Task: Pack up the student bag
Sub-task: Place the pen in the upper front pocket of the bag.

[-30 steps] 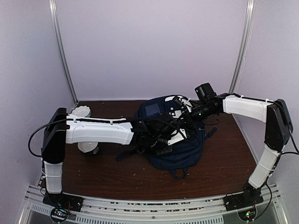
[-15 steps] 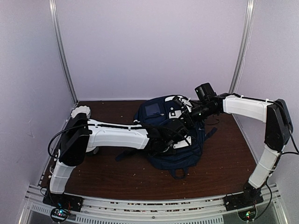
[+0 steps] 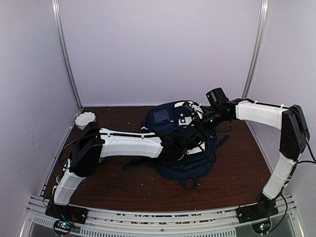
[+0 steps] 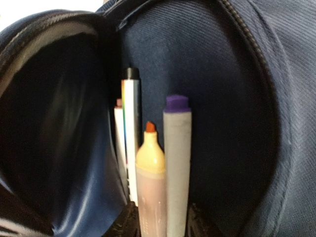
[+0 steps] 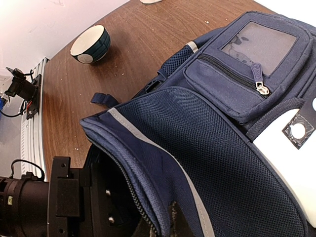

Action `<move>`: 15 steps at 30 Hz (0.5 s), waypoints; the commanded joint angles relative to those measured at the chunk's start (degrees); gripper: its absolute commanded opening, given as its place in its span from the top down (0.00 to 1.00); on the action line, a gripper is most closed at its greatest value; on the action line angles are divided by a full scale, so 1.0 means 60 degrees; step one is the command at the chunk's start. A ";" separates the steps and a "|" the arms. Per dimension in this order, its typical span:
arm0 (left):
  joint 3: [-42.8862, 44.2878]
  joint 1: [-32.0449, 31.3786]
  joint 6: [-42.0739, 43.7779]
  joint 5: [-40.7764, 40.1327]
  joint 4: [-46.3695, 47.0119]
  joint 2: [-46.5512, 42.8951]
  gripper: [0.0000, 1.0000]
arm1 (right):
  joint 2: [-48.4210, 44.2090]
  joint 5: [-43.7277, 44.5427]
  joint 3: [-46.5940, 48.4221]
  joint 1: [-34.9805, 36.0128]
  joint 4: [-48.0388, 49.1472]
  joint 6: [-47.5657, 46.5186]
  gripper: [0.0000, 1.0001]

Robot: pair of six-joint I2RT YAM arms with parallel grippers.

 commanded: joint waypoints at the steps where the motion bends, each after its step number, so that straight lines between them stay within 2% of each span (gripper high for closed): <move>1: -0.0429 -0.0038 -0.0209 0.0588 -0.0068 -0.0919 0.61 | 0.0100 -0.0252 0.0331 -0.0015 0.0120 0.0163 0.92; 5: -0.0878 -0.0172 -0.0567 0.1134 -0.0460 -0.1734 0.58 | 0.0183 -0.0230 0.0557 -0.0026 -0.0281 -0.0089 0.89; 10: -0.1711 -0.0526 -0.0777 0.1082 -0.0861 -0.2787 0.55 | 0.0258 -0.0319 0.0609 -0.0030 -0.0575 -0.0611 0.86; 15: -0.3384 -0.0717 -0.1770 0.1968 -0.0851 -0.4497 0.56 | 0.0630 -0.0650 0.1132 -0.0016 -0.1942 -0.1669 0.76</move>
